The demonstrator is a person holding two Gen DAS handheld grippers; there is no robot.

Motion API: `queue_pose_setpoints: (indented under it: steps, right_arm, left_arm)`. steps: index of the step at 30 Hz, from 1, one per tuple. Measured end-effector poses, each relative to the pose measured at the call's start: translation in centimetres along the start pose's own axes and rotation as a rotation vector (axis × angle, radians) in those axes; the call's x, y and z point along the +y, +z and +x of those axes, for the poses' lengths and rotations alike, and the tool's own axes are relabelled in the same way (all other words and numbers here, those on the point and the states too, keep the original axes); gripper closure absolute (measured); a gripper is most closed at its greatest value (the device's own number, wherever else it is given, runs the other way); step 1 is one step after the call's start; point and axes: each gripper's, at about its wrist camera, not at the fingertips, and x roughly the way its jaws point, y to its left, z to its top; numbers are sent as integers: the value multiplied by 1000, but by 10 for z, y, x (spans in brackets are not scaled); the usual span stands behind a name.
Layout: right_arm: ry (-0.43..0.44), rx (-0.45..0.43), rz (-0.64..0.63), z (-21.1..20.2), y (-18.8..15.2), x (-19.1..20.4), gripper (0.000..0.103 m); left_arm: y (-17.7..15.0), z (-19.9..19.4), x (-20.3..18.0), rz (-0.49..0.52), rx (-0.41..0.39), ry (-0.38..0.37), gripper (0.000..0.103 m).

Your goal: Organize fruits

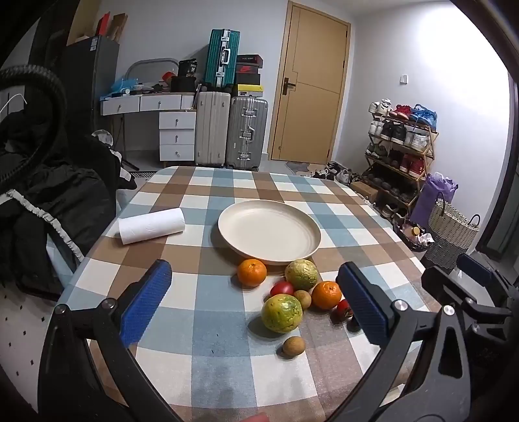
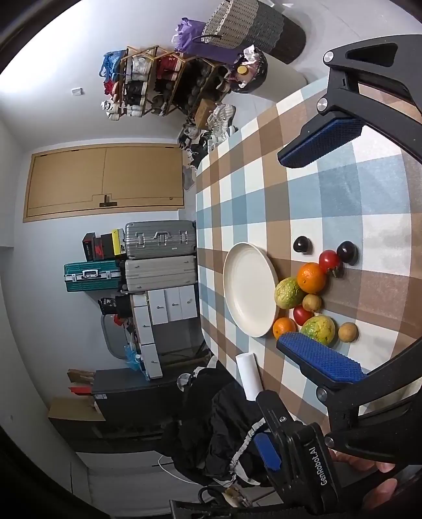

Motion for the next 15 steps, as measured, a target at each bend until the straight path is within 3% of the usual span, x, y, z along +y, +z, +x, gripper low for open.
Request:
queue_pose_setpoints:
  steps: [15]
  right_arm:
    - [0, -2, 15, -2, -1, -3, 0]
  left_arm:
    - [4, -2, 3, 8, -3, -12, 0]
